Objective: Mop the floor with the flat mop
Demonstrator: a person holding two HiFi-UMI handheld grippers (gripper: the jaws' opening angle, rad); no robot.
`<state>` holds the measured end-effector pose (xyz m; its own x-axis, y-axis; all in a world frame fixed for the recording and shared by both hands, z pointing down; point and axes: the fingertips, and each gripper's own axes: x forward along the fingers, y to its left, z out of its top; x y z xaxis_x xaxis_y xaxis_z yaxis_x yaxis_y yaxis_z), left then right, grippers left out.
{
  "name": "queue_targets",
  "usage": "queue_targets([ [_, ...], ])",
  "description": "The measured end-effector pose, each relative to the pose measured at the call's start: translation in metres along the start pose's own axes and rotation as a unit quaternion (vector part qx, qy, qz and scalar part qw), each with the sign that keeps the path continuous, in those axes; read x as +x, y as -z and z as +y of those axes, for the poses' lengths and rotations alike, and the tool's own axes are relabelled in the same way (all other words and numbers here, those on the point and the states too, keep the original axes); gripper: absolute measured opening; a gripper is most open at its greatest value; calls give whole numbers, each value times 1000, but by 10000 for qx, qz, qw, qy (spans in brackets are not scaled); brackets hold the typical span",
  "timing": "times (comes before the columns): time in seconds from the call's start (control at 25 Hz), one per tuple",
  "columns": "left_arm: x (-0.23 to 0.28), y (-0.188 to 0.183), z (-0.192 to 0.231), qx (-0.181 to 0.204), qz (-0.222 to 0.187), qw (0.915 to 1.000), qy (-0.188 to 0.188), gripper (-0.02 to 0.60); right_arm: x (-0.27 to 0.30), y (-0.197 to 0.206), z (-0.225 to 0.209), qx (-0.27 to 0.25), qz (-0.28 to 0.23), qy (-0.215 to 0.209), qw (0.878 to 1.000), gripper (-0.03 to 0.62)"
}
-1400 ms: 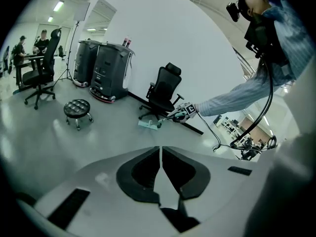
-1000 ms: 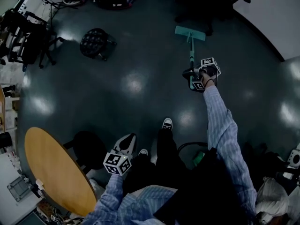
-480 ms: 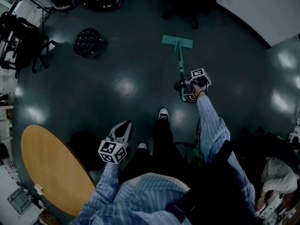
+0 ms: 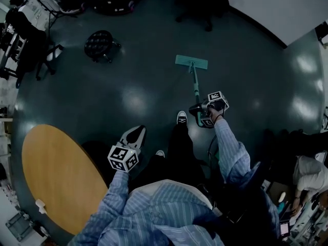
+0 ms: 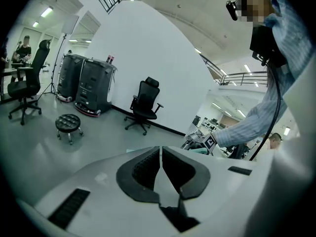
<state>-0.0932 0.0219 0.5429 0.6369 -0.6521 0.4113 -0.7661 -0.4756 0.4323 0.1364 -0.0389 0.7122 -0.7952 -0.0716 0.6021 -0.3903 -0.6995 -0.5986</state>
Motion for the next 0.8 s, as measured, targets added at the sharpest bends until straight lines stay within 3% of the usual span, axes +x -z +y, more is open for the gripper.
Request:
queue_targets([
  [0.4, -52, 41, -14, -84, 110, 9990, 423, 18, 14, 122, -62, 146, 83, 233, 9996, 20],
  [0.8, -39, 37, -13, -148, 159, 9972, 709, 18, 13, 197, -93, 224, 364, 298, 9986, 20],
])
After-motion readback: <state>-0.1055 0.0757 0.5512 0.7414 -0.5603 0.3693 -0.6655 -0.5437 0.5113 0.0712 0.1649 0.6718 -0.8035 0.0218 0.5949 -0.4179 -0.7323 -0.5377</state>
